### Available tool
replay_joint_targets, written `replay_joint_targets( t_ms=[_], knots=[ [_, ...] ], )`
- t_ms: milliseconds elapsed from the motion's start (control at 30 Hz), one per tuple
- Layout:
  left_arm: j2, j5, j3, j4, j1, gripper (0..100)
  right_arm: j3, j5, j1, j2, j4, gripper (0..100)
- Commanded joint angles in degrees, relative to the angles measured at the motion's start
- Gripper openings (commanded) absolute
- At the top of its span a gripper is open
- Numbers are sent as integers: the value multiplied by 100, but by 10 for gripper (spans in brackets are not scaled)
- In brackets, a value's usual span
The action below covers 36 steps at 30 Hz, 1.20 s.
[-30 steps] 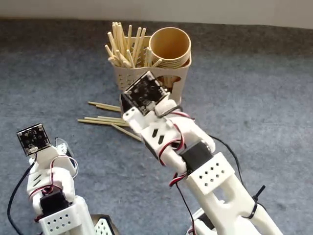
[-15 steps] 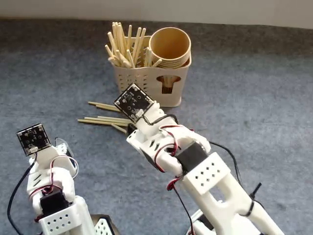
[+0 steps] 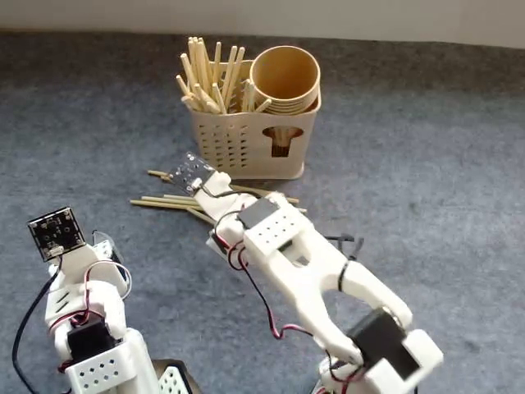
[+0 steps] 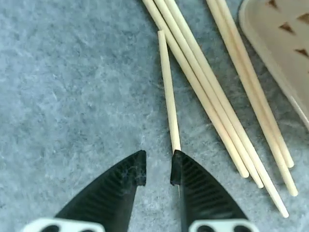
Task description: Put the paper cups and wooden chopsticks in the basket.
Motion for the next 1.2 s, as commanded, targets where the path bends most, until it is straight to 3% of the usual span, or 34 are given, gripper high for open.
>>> replay_joint_targets(
  t_ms=[0,500,667,1167],
  knots=[
    [4,9,119,9,-57,102,-611,70,48,356,-48,99],
    [4,9,119,9,-57,101,-1165,79,286,1604,-48,98],
    [4,9,119,9,-57,101,-1138,79,251,1596,-40,0],
    [4,9,119,9,-57,101,-1121,26,295,409,1218,5]
  ],
)
